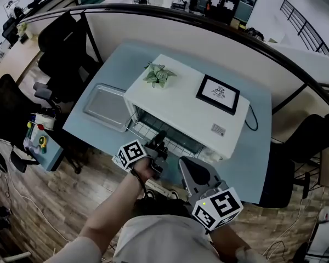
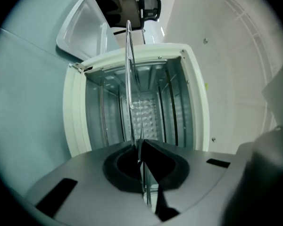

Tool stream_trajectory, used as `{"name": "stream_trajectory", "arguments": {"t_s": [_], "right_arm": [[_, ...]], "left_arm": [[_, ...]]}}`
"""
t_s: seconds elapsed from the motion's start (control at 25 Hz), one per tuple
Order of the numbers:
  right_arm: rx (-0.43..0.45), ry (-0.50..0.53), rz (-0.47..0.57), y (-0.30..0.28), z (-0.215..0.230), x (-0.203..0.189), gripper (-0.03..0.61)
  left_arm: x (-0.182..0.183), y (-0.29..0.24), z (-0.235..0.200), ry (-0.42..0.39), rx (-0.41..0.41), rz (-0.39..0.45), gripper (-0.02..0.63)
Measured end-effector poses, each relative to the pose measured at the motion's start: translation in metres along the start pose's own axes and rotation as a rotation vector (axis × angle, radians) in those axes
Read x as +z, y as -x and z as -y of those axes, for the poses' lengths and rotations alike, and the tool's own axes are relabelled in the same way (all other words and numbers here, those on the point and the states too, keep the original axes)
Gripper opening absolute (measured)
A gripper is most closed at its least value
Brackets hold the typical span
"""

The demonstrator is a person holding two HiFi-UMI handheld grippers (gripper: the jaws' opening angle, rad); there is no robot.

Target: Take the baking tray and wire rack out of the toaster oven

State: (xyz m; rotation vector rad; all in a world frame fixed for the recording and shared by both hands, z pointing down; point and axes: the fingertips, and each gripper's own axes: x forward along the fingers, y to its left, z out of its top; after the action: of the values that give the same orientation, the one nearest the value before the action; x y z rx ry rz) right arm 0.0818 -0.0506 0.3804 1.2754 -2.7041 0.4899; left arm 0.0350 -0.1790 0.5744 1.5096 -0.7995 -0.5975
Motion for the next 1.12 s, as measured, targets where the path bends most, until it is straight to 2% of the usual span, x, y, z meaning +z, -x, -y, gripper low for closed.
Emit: {"name": "stream_trajectory", "arguments": {"t_s": [0.16,0.52,0.64,0.84,0.92,1.12], "right_arm": [[0.002,0.002,-0.004,0.004,-0.004,0.013,0.003],[-0.007,0.006,-0.016,0.011,-0.015,0.021,0.003],[-0.002,0.005,-0.022,0.014,-0.025,0.02,0.003],[0.011,0.017,-0.027,0.012,-0.039,0.021,0.003],[0.016,0.021,-0.027,0.012,-0.042,0.021,0.003],[0.038,0.026,-0.028,0.009,-0.05,0.022,0.003]], "left_arm": [[-0.004,0.027,0.002,-0.017,0.018,-0.009,0.006],[-0.011,0.074,0.012,0.021,-0.041,-0.014,0.006],[-0.012,0.095,0.014,0.018,-0.036,-0.013,0.006],[-0.006,0.127,0.027,0.026,-0.07,0.007,0.005],[-0.004,0.14,0.029,0.012,-0.059,0.007,0.005],[0.003,0.173,0.034,0.035,-0.057,0.05,0.005]]}}
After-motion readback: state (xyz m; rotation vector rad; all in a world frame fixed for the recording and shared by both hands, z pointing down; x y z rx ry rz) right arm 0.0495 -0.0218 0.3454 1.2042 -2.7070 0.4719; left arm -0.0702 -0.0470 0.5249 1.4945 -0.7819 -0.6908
